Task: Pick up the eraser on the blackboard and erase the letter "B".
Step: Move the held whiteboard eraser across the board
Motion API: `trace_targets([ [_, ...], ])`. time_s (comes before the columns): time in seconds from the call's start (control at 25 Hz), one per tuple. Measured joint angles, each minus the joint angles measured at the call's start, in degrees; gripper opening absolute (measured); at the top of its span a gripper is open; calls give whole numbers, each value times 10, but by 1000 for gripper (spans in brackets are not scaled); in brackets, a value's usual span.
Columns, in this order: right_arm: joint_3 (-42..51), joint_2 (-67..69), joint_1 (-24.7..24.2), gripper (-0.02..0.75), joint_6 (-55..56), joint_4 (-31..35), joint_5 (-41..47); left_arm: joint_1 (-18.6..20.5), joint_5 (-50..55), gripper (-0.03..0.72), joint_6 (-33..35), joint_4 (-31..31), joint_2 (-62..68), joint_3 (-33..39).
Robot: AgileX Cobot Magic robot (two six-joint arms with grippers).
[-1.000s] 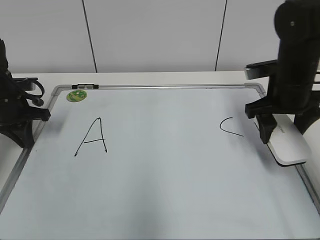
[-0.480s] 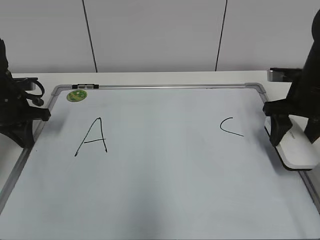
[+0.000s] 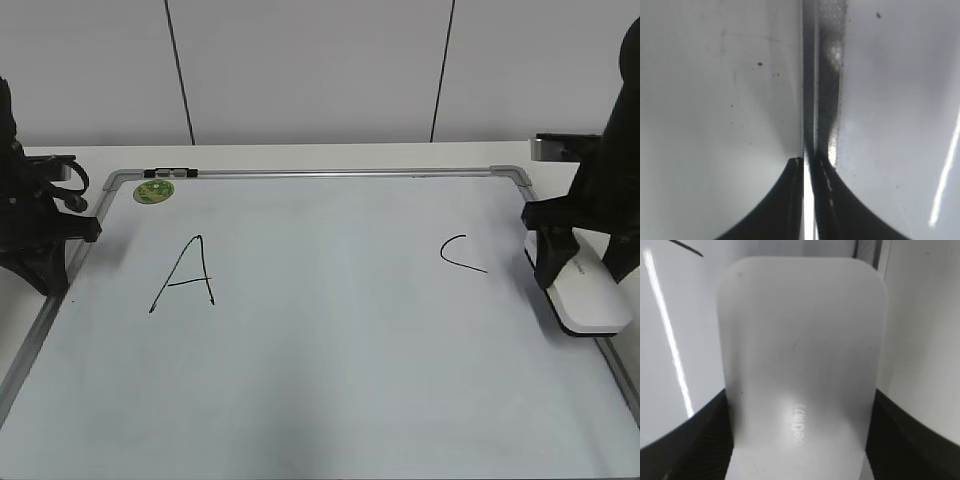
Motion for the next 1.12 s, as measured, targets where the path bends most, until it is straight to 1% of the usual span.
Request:
trace_targets([
  [0.2,0,0,0,529,0,0,-21,0,0,46,0,0,0,0],
  [0.76,0,48,0,530,0,0,-20,0,0,46,0,-1,0,0],
  [0.88,0,48,0,551,1,0,-22,0,0,46,0,-1,0,0],
  [1.04,0,48,0,602,1,0,-24,0,0,46,0,-2,0,0],
  [1.12,0,48,0,612,1,0,-24,0,0,46,0,-2,0,0],
])
